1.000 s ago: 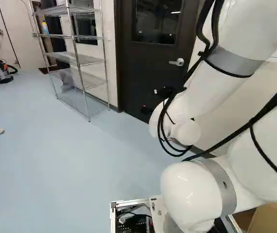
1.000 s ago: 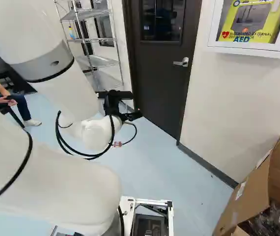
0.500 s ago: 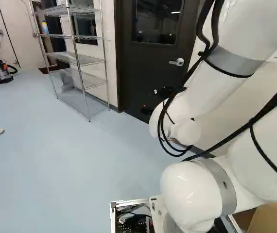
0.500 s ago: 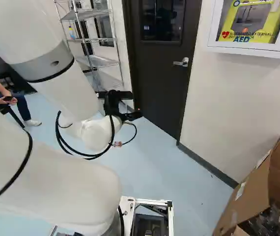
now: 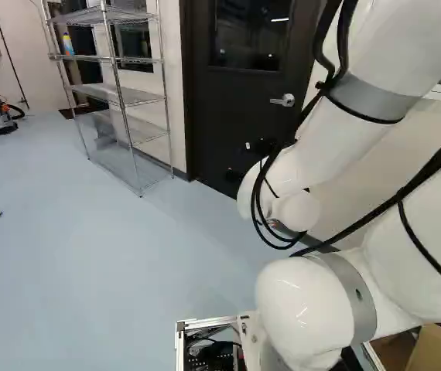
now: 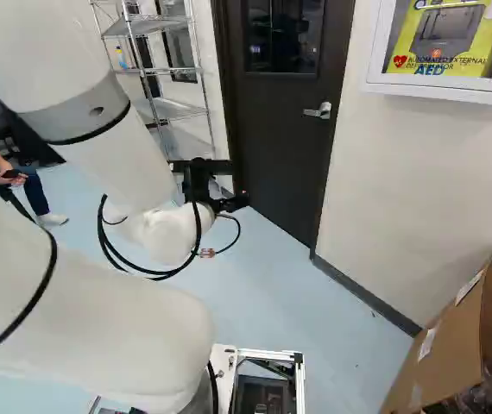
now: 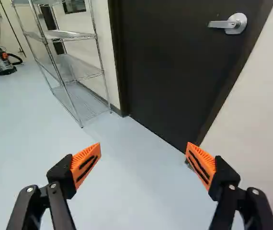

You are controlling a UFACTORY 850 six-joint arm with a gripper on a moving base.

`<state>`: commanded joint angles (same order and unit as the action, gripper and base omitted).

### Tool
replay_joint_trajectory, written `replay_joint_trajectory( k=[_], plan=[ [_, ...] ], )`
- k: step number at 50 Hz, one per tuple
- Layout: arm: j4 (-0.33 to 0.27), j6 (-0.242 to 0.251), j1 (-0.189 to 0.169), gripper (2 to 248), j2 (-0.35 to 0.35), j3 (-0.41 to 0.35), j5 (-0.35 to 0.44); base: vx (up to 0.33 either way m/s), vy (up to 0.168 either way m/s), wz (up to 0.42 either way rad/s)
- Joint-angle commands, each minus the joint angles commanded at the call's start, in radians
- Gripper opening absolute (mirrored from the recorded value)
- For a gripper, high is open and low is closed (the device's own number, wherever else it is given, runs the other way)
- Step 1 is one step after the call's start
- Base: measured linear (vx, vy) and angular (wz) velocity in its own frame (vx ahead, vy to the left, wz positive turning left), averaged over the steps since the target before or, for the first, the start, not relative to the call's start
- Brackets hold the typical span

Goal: Open the door and move inside

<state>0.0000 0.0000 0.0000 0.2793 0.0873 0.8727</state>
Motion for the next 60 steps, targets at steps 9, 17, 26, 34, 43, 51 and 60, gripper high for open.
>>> replay_joint_trajectory(
  k=[9, 17, 26, 34, 43, 51, 60],
  plan=[
    [0.000, 0.000, 0.000, 247, 0.000, 0.000, 0.000, 0.161, 0.050, -0.024],
    [0.000, 0.000, 0.000, 247, 0.000, 0.000, 0.000, 0.176, 0.065, -0.021],
    [0.000, 0.000, 0.000, 247, 0.000, 0.000, 0.000, 0.182, 0.064, -0.025],
    [0.000, 0.000, 0.000, 247, 0.000, 0.000, 0.000, 0.177, 0.065, -0.025],
    [0.000, 0.000, 0.000, 247, 0.000, 0.000, 0.000, 0.182, 0.063, -0.028],
    [0.000, 0.000, 0.000, 247, 0.000, 0.000, 0.000, 0.181, 0.059, -0.029],
    [0.000, 0.000, 0.000, 247, 0.000, 0.000, 0.000, 0.149, 0.055, -0.075]
  ],
)
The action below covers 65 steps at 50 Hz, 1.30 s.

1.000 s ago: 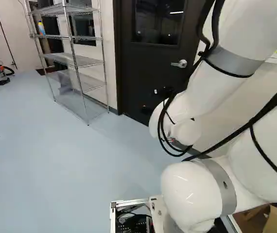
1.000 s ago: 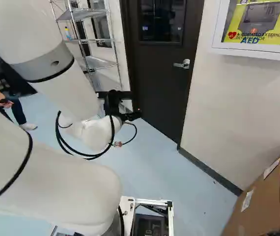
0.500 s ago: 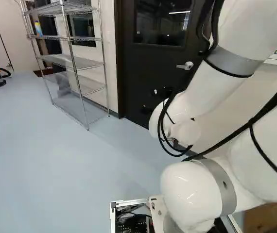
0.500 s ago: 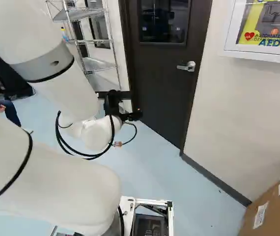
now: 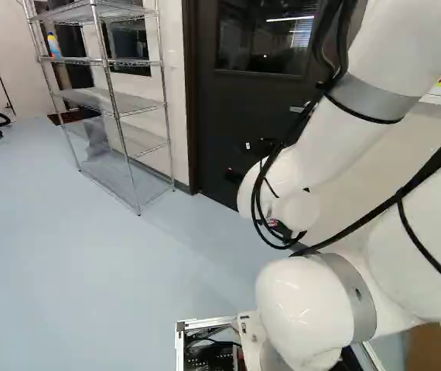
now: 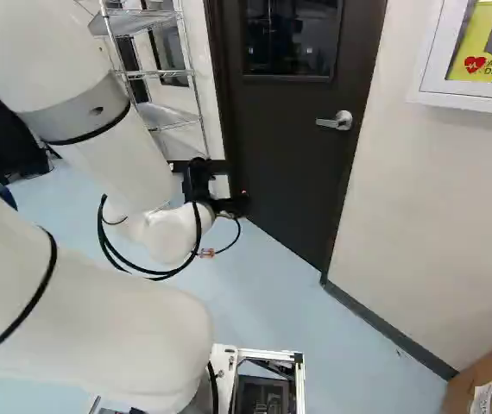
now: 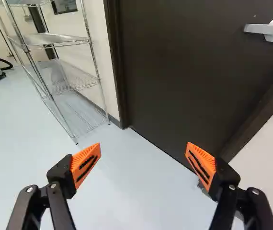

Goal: Open the door and move inside

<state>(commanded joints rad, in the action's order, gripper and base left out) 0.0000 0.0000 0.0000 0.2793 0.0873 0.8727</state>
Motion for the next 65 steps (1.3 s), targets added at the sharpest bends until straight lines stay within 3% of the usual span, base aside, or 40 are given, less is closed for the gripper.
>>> replay_joint_trajectory(
  k=[65],
  plan=[
    [0.000, 0.000, 0.000, 247, 0.000, 0.000, 0.000, 0.128, 0.023, -0.256]
  ],
)
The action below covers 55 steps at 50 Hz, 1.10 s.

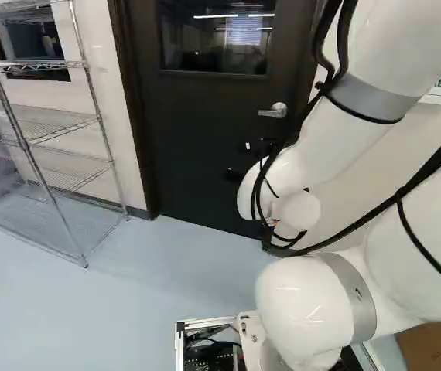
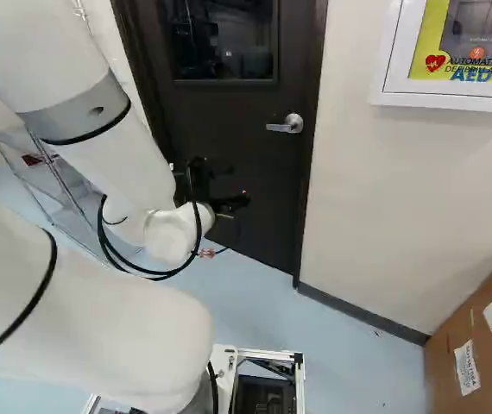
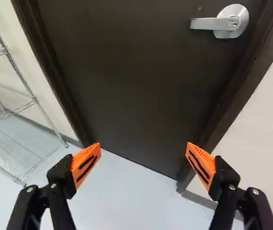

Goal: Open the door and move inside

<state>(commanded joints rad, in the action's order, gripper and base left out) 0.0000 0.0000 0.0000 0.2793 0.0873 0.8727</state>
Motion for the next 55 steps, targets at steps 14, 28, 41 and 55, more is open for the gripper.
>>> replay_joint_trajectory(
  k=[14, 28, 41, 55],
  plan=[
    [0.000, 0.000, 0.000, 247, 0.000, 0.000, 0.000, 0.093, 0.029, -0.289],
    [0.000, 0.000, 0.000, 247, 0.000, 0.000, 0.000, 0.094, 0.027, -0.292],
    [0.000, 0.000, 0.000, 247, 0.000, 0.000, 0.000, 0.110, 0.081, -0.119],
    [0.000, 0.000, 0.000, 247, 0.000, 0.000, 0.000, 0.089, 0.080, -0.021]
  ],
)
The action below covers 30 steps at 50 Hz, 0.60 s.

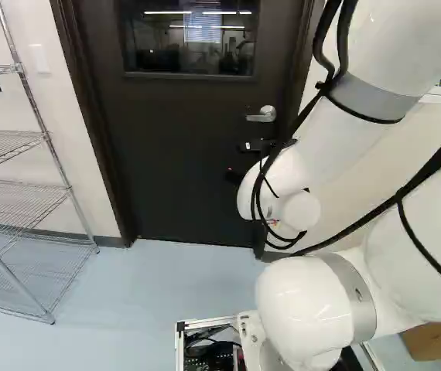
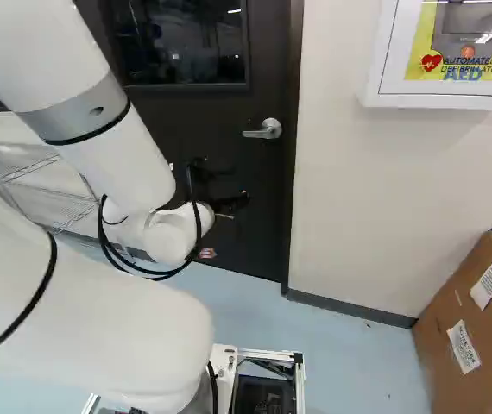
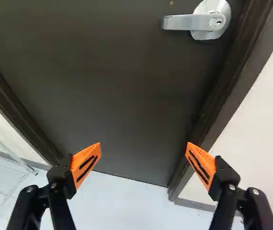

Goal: Open the door and move inside

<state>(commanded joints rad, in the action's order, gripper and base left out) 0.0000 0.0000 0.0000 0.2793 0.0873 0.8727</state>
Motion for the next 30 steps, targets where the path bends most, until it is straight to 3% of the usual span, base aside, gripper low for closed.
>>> replay_joint_trajectory(
  k=[30],
  plan=[
    [0.000, 0.000, 0.002, 247, -0.005, 0.005, 0.000, 0.072, 0.068, -0.018]
  ],
)
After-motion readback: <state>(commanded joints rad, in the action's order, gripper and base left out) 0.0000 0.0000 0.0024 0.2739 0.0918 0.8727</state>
